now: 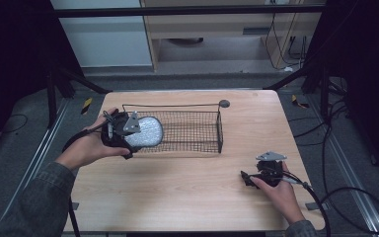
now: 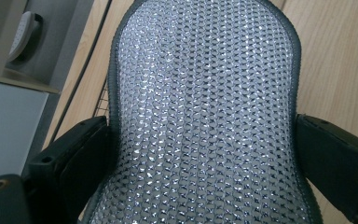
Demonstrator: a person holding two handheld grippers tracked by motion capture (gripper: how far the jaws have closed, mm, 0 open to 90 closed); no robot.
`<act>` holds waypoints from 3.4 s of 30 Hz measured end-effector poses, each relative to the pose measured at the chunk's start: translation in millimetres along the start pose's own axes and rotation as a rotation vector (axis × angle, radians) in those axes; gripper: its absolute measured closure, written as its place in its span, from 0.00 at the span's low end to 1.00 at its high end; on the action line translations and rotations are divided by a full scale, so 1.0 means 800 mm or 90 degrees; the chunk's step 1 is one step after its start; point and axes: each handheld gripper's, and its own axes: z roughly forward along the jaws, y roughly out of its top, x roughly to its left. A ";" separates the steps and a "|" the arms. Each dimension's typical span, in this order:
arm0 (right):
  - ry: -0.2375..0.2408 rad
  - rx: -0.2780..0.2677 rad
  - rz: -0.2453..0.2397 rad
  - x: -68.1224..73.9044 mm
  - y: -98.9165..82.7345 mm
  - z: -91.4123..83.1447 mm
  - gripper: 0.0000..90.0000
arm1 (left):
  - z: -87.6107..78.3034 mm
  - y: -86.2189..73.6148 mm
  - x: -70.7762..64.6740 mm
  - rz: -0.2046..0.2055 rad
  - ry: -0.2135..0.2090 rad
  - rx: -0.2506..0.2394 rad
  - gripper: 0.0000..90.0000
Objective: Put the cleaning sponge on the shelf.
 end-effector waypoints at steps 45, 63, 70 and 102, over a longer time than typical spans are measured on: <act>0.000 0.000 -0.001 0.000 0.000 0.000 0.00 | 0.034 0.017 0.035 0.026 0.008 0.035 0.05; 0.000 0.000 -0.001 0.000 0.000 0.000 0.00 | 0.053 0.016 0.047 0.019 0.001 0.026 0.05; 0.000 0.000 0.000 0.000 0.000 0.000 0.00 | 0.068 0.007 0.057 0.006 -0.011 0.029 0.05; -0.001 0.000 -0.001 0.000 0.000 0.000 0.00 | 0.117 0.012 0.074 0.008 -0.066 0.025 0.05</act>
